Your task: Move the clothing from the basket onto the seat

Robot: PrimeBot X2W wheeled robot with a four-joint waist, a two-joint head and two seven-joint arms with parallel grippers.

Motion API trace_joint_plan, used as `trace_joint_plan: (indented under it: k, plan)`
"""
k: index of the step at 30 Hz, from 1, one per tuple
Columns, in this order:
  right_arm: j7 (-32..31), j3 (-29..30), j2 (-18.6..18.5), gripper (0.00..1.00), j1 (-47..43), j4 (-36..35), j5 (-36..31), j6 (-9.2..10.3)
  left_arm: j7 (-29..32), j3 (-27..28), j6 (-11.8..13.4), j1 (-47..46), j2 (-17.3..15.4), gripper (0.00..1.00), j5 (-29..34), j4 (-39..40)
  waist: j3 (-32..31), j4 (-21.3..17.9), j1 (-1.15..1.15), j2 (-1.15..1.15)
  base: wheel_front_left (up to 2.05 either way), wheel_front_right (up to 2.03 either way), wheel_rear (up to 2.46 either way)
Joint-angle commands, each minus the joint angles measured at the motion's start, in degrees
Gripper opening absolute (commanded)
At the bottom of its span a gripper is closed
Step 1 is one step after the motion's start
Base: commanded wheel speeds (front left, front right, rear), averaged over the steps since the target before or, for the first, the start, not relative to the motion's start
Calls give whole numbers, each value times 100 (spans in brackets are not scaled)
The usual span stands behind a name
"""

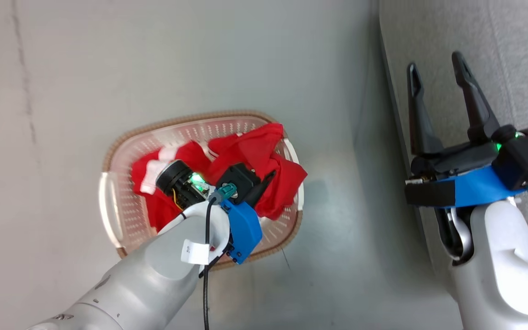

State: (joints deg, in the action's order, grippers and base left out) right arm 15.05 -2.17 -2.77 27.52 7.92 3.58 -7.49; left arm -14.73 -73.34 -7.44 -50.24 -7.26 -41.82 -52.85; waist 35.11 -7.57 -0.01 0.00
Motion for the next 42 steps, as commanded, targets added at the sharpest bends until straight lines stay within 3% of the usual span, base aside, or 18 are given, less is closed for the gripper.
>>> trace_joint_plan:
  k: [1,4,11,20,28,42]
  plan:
    - [20,19,-20,100,-104,20,-14,-1,-38,-12,-5,72,8,0,-73,36,-385,180,1,0,0,0,0]
    - [20,52,-20,100,-236,69,-26,-1,-57,212,-5,57,7,0,-116,249,-690,265,1,0,0,0,0]
    - [20,141,-21,100,-600,204,-45,-1,-53,1315,27,472,-168,0,558,1187,-1424,418,1,0,0,0,0]
    - [20,250,-19,100,-1145,362,-88,-1,-55,2185,10,924,-246,0,1281,1888,-2291,528,1,0,0,0,0]
    - [20,240,-20,100,-1519,414,-148,-1,-54,2386,-3,1000,-202,0,1509,2232,-2814,641,1,0,0,0,0]
    - [20,-3,-136,100,-1889,465,-242,-1,-55,2141,-5,1041,-154,0,1406,2386,-3309,833,1,0,0,0,0]
